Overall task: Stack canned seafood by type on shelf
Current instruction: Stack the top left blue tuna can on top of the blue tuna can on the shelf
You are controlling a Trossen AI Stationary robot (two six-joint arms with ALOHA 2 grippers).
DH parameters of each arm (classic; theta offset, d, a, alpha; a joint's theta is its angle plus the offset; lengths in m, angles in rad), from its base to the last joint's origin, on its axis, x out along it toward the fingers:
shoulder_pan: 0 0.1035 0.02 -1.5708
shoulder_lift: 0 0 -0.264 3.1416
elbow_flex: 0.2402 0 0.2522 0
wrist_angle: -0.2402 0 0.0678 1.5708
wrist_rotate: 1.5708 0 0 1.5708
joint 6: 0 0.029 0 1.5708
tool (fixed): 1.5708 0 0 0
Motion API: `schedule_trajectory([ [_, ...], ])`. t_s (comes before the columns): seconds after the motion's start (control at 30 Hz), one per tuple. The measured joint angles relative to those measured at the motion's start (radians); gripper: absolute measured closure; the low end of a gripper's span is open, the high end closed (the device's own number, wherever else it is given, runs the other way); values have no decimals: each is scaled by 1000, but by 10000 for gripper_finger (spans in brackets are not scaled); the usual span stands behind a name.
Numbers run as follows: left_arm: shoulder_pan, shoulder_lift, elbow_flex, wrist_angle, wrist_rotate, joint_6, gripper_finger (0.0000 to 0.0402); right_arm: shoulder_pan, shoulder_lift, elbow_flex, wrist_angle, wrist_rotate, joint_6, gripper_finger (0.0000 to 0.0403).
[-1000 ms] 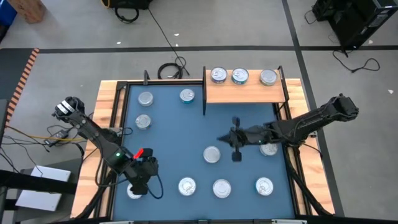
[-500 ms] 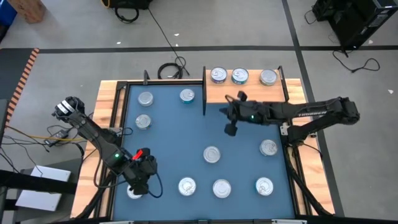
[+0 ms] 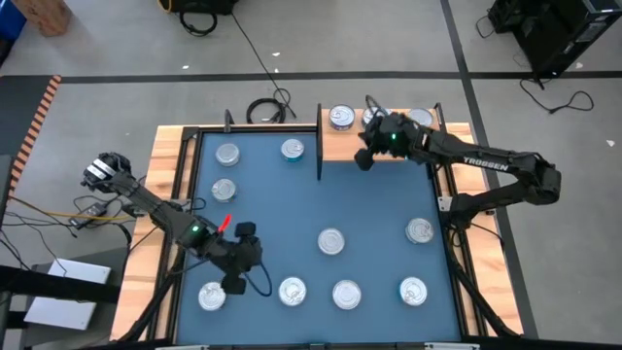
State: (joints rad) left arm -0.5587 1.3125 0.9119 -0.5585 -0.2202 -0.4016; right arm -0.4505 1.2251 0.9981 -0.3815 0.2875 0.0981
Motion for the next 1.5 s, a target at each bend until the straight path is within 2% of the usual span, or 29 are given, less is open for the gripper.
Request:
schedule_trajectory([
  [0.17,88,0,0,67,61,106,401,-156,0,-10,-16,-69,-8,398],
  [0.37,159,0,0,96,102,161,401,-256,1,-38,-38,-97,-40,398],
  [0.63,193,0,0,95,99,154,401,-340,1,-40,-44,-122,-73,398],
  [0.83,197,0,0,72,17,107,401,-356,-8,-41,-71,-133,-122,398],
  [1.0,221,0,0,0,25,57,401,-281,-65,-41,-89,-135,-140,398],
  [1.17,232,0,11,-91,-5,48,401,-137,-126,-41,-103,-127,-144,398],
  [1.3,232,0,35,-138,-25,22,401,-15,-122,-41,-115,-133,-138,398],
  [1.5,232,0,65,-240,-47,-66,401,156,-91,-42,-85,-219,-139,398],
])
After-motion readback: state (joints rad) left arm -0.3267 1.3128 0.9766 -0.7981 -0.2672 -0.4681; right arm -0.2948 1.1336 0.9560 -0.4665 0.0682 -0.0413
